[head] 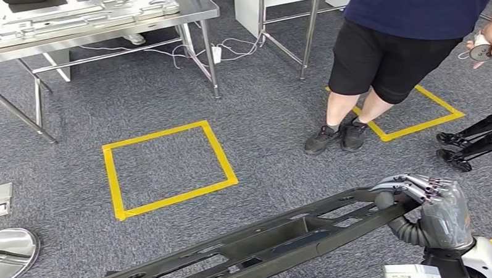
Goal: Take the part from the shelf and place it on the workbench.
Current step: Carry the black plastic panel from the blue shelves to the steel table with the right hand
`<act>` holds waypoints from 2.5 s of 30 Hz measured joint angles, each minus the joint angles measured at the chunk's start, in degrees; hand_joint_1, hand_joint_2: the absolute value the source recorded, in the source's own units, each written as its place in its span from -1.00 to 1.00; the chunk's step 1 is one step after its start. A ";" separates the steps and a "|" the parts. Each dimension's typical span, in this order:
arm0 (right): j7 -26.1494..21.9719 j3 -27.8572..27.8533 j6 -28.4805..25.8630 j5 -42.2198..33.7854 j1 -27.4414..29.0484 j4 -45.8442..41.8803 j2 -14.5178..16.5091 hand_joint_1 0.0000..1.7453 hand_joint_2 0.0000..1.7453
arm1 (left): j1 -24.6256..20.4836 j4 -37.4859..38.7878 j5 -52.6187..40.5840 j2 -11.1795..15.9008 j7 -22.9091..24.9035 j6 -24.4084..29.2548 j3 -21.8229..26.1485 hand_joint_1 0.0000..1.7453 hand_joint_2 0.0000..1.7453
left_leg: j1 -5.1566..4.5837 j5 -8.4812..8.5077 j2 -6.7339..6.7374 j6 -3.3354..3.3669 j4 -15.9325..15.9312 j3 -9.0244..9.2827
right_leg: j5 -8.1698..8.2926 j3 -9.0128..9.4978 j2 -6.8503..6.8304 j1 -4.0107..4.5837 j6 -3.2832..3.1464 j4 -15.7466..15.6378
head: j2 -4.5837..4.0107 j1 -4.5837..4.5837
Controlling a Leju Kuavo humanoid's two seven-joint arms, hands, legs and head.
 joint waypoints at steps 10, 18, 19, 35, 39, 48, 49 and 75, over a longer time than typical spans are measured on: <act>0.02 -0.01 -0.36 0.14 0.00 0.50 0.14 1.00 1.00 | 0.21 0.00 0.07 0.17 -0.07 0.00 -0.02 -1.00 1.00 | 0.80 1.65 -1.30 1.10 -3.82 2.75 | -4.93 -5.52 -0.18 -0.43 1.81 12.03 | 0.00 0.02; 0.19 0.05 -0.48 0.32 0.10 0.88 0.47 1.00 1.00 | 0.24 0.00 0.13 0.51 -0.20 0.00 -0.02 -1.00 1.00 | 1.57 -0.84 -4.94 -1.90 -0.27 1.20 | -0.01 -0.21 2.24 -1.44 1.11 0.67 | 0.00 0.06; 0.17 0.06 -0.48 0.34 0.03 0.87 0.50 1.00 1.00 | 0.25 0.00 0.13 0.54 -0.21 0.00 -0.02 -1.00 1.00 | 1.57 -1.22 -4.33 -2.09 0.27 0.92 | -0.10 -0.10 1.58 -1.44 0.71 0.69 | 0.00 0.05; 0.02 0.01 -1.22 0.34 -0.13 0.86 1.03 1.00 1.00 | 0.24 0.00 0.26 0.82 -0.37 0.02 -0.07 -1.00 1.00 | -0.14 1.49 4.33 0.81 0.05 -1.73 | -3.21 2.53 -5.85 -0.53 1.27 0.92 | 0.00 0.02; -0.08 -0.02 -1.37 0.25 0.24 0.93 1.04 1.00 1.00 | -0.08 0.00 0.54 0.77 -0.46 -0.26 -0.07 -1.00 1.00 | -0.02 1.55 2.72 1.41 -0.52 -1.08 | -8.21 -3.80 -0.76 -0.47 1.33 12.74 | 0.00 0.09; -0.38 -0.13 -1.70 -0.02 0.75 0.86 1.13 1.00 1.00 | 0.01 0.00 2.34 0.75 -0.02 -2.20 0.22 -1.00 1.00 | -0.36 0.13 0.91 0.34 0.28 -0.30 | 0.38 -0.12 -0.28 -0.06 0.33 0.14 | 0.00 0.06; -0.45 -0.13 -1.73 -0.01 0.77 0.85 1.15 1.00 1.00 | 0.02 0.00 2.63 0.77 0.03 -2.48 0.37 -1.00 1.00 | -0.29 -0.17 0.92 0.05 0.47 -0.32 | 0.40 -0.03 -0.33 -0.16 0.10 0.00 | 0.00 0.05; -0.72 -0.17 -2.10 0.34 0.33 0.68 1.80 1.00 1.00 | 0.14 0.07 8.20 0.87 2.61 -9.85 4.81 -1.00 1.00 | 1.17 0.86 1.18 -0.63 0.12 -1.13 | 0.06 3.17 -0.91 -1.20 0.07 -2.84 | 0.00 0.11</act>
